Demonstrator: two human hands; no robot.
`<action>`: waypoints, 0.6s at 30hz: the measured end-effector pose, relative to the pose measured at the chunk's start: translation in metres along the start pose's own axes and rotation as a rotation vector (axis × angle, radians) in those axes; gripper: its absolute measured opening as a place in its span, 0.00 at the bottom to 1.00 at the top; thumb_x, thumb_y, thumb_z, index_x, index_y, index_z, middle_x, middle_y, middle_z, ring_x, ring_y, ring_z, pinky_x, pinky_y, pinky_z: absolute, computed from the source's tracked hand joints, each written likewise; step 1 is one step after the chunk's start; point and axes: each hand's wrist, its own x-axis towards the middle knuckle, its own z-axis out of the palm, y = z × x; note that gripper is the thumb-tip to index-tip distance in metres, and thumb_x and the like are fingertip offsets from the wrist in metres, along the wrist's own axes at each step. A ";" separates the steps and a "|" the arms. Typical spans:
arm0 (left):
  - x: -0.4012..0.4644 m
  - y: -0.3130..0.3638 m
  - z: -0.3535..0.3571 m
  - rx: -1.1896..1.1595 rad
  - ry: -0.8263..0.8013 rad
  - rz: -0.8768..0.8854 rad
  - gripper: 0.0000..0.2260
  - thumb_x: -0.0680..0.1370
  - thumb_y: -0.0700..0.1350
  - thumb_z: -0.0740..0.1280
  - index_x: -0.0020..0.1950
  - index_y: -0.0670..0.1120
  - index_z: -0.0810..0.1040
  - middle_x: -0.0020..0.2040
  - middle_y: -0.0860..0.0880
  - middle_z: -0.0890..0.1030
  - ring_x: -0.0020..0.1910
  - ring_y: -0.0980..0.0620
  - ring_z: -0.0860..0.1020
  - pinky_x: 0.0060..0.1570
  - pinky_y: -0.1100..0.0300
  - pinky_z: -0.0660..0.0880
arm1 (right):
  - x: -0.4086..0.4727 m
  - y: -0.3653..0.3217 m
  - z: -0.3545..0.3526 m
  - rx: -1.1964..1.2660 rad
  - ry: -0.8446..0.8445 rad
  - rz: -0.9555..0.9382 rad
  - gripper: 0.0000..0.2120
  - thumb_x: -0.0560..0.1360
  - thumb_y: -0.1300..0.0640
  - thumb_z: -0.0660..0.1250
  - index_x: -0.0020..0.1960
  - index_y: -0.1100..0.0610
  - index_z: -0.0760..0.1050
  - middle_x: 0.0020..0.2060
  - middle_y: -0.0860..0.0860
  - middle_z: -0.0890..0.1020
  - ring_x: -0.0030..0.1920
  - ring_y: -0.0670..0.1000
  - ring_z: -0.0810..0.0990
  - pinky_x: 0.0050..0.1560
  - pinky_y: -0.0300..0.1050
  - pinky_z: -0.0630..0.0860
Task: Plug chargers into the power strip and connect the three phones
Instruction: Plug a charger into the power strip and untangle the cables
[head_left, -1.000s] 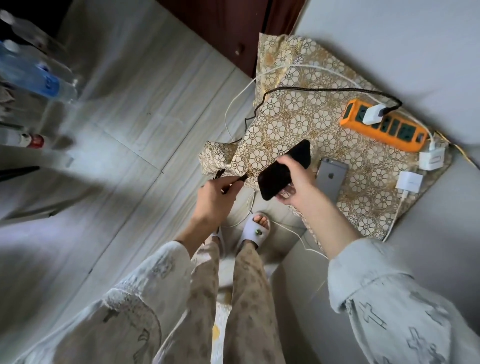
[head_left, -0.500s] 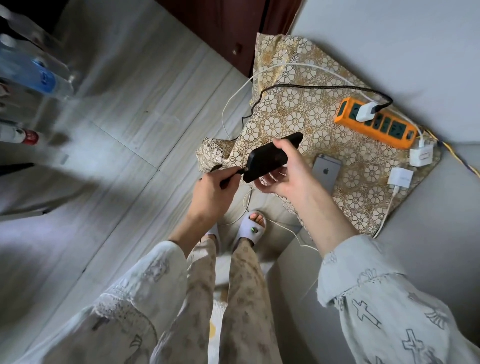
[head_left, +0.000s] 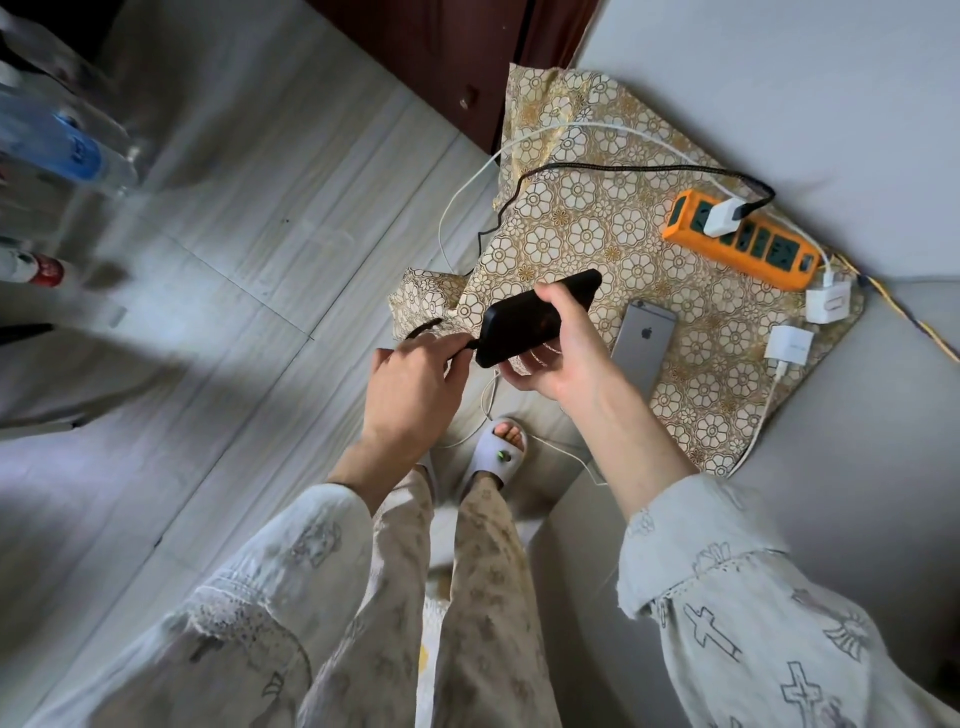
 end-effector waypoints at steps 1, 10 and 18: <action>0.000 0.000 0.000 0.022 -0.009 0.015 0.10 0.78 0.47 0.60 0.52 0.49 0.79 0.45 0.46 0.83 0.47 0.42 0.78 0.52 0.51 0.67 | -0.001 0.000 -0.001 -0.012 0.004 -0.010 0.13 0.64 0.51 0.72 0.43 0.55 0.73 0.42 0.55 0.78 0.45 0.53 0.77 0.45 0.54 0.78; -0.008 0.010 0.006 0.038 0.031 -0.012 0.10 0.77 0.47 0.61 0.46 0.46 0.80 0.43 0.44 0.84 0.45 0.40 0.78 0.55 0.52 0.65 | -0.009 -0.007 -0.007 -0.101 0.052 -0.039 0.14 0.63 0.50 0.74 0.41 0.55 0.74 0.41 0.55 0.80 0.44 0.53 0.79 0.47 0.56 0.78; 0.007 0.005 0.007 0.082 -0.126 0.015 0.10 0.78 0.50 0.59 0.52 0.52 0.79 0.46 0.44 0.83 0.53 0.43 0.76 0.58 0.52 0.62 | -0.004 -0.014 -0.005 -0.218 0.084 -0.028 0.15 0.64 0.49 0.74 0.43 0.55 0.73 0.42 0.55 0.79 0.46 0.54 0.78 0.45 0.54 0.79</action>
